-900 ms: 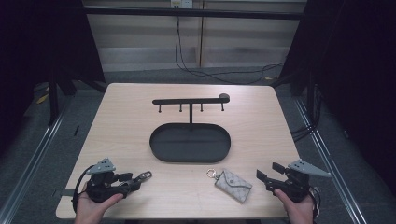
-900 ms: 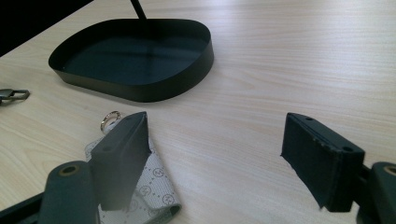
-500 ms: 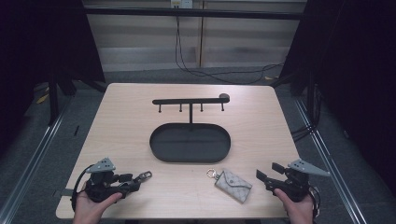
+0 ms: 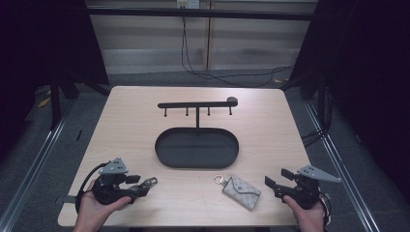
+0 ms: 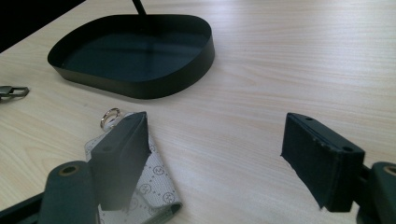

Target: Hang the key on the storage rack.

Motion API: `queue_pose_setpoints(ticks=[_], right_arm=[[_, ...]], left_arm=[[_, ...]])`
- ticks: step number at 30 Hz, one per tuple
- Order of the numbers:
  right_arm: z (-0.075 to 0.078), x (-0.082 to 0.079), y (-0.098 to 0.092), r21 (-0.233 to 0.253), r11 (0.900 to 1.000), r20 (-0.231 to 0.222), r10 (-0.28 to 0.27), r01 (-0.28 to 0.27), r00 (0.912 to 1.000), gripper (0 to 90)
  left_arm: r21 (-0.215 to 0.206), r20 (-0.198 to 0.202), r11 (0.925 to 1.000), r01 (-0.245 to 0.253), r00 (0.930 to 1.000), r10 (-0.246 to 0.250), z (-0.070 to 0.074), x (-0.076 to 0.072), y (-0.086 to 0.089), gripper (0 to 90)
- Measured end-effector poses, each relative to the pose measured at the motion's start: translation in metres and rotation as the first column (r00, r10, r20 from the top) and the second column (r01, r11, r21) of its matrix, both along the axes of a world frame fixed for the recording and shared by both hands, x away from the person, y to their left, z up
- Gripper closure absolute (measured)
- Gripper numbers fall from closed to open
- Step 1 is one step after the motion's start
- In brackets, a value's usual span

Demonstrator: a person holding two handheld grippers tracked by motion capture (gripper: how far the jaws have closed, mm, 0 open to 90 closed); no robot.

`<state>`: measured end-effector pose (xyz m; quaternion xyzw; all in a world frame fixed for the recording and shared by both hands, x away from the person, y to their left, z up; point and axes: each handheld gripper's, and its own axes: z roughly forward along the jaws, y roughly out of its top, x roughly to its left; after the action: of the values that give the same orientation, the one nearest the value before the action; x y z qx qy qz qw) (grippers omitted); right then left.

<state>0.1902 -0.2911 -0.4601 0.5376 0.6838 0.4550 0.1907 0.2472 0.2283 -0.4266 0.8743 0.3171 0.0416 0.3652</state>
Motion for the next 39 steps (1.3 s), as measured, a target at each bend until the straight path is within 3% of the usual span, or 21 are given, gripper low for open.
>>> queue_pose_setpoints(ticks=[2, 3, 9, 16, 22, 23, 26, 28, 31, 34, 35, 39], right_arm=[[0.0, 0.0, 0.0, -0.003, 1.0, 0.003, 0.004, -0.004, 1.0, 22.8], [0.0, -0.001, 0.0, -0.004, 1.0, 0.003, 0.005, -0.005, 1.0, 22.8], [0.0, 0.0, 0.001, -0.003, 1.0, 0.001, 0.004, -0.004, 1.0, 22.8], [0.0, 0.0, 0.0, -0.002, 1.0, -0.001, 0.003, -0.003, 1.0, 22.8], [0.0, 0.001, 0.001, -0.001, 1.0, -0.006, 0.006, -0.006, 1.0, 22.8], [-0.001, 0.001, 0.001, -0.005, 1.0, -0.009, 0.008, -0.008, 0.9999, 22.8], [-0.001, 0.001, 0.001, -0.004, 1.0, -0.009, 0.008, -0.009, 0.9999, 22.8], [-0.001, 0.002, 0.002, -0.006, 1.0, -0.012, 0.007, -0.008, 0.9999, 22.8], [-0.001, 0.002, 0.002, -0.008, 1.0, -0.012, 0.009, -0.009, 0.9999, 22.8], [-0.001, 0.002, 0.002, -0.007, 1.0, -0.012, 0.012, -0.012, 0.9999, 22.8], [-0.002, 0.002, 0.002, -0.008, 1.0, -0.013, 0.016, -0.016, 0.9998, 22.8], [-0.002, 0.003, 0.003, -0.013, 1.0, -0.017, 0.019, -0.019, 0.9997, 22.8]], left_arm=[[0.004, 0.002, 1.0, 0.004, 1.0, -0.004, 0.002, 0.001, -0.003, 42.7], [0.036, 0.009, 0.9992, 0.016, 0.9998, -0.017, 0.006, 0.004, -0.006, 42.9], [0.089, 0.017, 0.996, 0.012, 0.9998, -0.013, 0.012, 0.013, -0.013, 39.6], [0.159, -0.018, 0.9865, 0.039, 0.9992, -0.037, 0.014, 0.028, -0.023, 40.2], [0.193, -0.047, 0.9802, 0.045, 0.9982, -0.037, 0.014, 0.039, -0.025, 40.4], [0.217, -0.065, 0.9748, 0.052, 0.9971, -0.039, 0.013, 0.044, -0.025, 41.3], [0.229, -0.086, 0.9711, 0.068, 0.995, -0.049, 0.012, 0.047, -0.025, 43.5], [0.237, -0.106, 0.9686, 0.076, 0.993, -0.052, 0.011, 0.049, -0.025, 49.7], [0.253, -0.128, 0.9638, 0.082, 0.9904, -0.051, 0.01, 0.052, -0.026, 50.4], [0.288, -0.169, 0.9523, 0.1, 0.9843, -0.052, 0.006, 0.055, -0.03, 50.5], [0.3, -0.176, 0.9479, 0.108, 0.9828, -0.056, 0.005, 0.056, -0.031, 50.5], [0.318, -0.177, 0.9423, 0.105, 0.9829, -0.05, 0.002, 0.058, -0.033, 50.6]])
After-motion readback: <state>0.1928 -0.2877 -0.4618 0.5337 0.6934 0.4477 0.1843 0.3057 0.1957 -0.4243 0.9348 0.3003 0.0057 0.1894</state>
